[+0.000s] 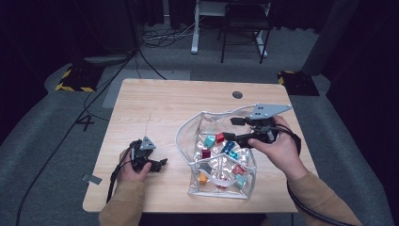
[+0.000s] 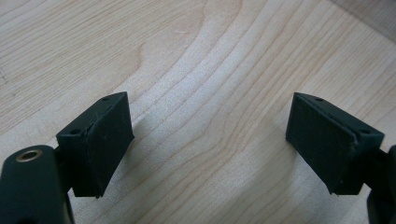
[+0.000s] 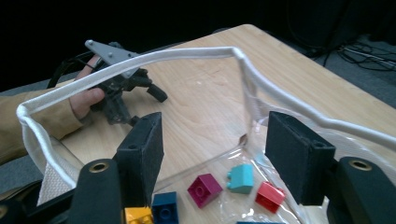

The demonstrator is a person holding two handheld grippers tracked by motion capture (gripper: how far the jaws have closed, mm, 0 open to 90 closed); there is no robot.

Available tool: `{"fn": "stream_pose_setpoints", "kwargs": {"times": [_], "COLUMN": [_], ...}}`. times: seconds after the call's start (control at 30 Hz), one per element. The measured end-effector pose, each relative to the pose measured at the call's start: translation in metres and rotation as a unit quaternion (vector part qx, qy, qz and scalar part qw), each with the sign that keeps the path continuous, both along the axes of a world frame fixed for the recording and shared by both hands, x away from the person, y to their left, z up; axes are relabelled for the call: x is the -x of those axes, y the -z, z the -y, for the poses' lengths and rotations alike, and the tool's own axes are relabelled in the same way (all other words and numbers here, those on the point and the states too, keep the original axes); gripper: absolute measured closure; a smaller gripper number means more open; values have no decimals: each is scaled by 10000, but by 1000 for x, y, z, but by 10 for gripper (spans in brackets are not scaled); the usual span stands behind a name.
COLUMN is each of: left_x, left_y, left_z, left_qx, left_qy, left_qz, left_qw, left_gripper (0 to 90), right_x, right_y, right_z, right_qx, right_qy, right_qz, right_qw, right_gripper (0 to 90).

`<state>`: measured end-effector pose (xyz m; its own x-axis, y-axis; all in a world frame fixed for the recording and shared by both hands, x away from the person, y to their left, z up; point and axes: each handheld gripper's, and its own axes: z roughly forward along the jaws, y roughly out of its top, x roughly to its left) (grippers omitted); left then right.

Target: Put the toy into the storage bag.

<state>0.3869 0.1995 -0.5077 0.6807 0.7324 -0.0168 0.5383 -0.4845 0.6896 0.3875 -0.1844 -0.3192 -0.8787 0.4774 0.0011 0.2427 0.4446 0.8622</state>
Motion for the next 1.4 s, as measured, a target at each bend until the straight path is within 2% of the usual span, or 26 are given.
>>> {"fn": "stream_pose_setpoints", "kwargs": {"times": [0.03,0.37,0.5,0.67,0.93,1.13,1.17,1.33,1.37,1.4], "left_x": [0,0,0,0,0,0,0,0,0,0], "left_y": [0,0,0,0,0,0,0,0,0,0], "left_z": [0,0,0,0,0,0,0,0,0,0], "left_qx": [0,1,2,-2,-6,-7,-7,-10,-10,1], "left_qy": [0,-3,-2,-2,-1,0,0,1,1,-13], "left_qz": [0,-1,-1,0,-1,2,2,2,2,-5], "left_qw": [10000,10000,10000,10000,10000,10000,10000,10000,10000,10000], "left_gripper": [149,149,149,149,149,149,149,149,149,149], "right_x": [0,-3,-5,-7,-6,-4,-4,-2,-2,-2], "right_y": [0,-8,-7,-2,17,39,39,64,64,73], "right_z": [0,49,67,83,108,125,125,141,141,147], "right_qx": [0,-71,-91,-72,141,134,134,157,157,171], "right_qy": [0,614,882,1071,1398,1587,1587,1752,1752,1822], "right_qz": [0,82,87,44,-98,-350,-350,-591,-591,-668], "right_qw": [10000,9981,9960,9942,9900,9866,9866,9826,9826,9808], "right_gripper": [381,380,380,381,381,381,381,379,379,376]}}
